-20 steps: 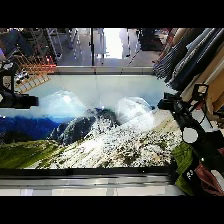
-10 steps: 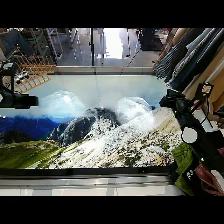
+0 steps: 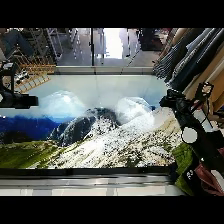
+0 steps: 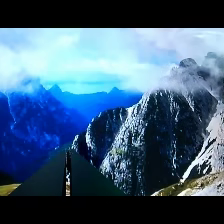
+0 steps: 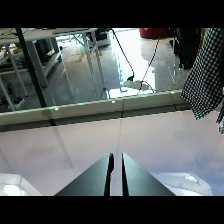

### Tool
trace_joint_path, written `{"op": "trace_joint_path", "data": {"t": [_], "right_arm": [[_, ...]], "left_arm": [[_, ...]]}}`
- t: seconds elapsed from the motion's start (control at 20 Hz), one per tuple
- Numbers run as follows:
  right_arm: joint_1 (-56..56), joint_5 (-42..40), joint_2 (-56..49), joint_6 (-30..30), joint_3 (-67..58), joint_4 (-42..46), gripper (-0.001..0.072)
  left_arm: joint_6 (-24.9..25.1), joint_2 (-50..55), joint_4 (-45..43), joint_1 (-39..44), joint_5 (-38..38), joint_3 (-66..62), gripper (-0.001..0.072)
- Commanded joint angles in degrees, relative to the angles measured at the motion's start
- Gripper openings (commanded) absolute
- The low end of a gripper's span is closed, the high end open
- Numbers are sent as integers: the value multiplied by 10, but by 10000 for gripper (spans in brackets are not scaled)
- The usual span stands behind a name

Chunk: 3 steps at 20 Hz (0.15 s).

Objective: Fold the clothes and pants, and hang the long-sleeved shirts on hangers.

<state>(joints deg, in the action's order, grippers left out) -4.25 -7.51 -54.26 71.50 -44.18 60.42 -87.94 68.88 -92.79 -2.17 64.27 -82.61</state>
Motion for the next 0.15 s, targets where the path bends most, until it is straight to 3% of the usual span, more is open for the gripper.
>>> {"op": "trace_joint_path", "data": {"t": [0.0, 0.1], "right_arm": [[-1, 0, 0, 0, 0, 0, 102], [-1, 0, 0, 0, 0, 0, 102]], "left_arm": [[0, 0, 0, -1, 0, -1, 12], [0, 0, 0, -1, 0, -1, 12]]}}
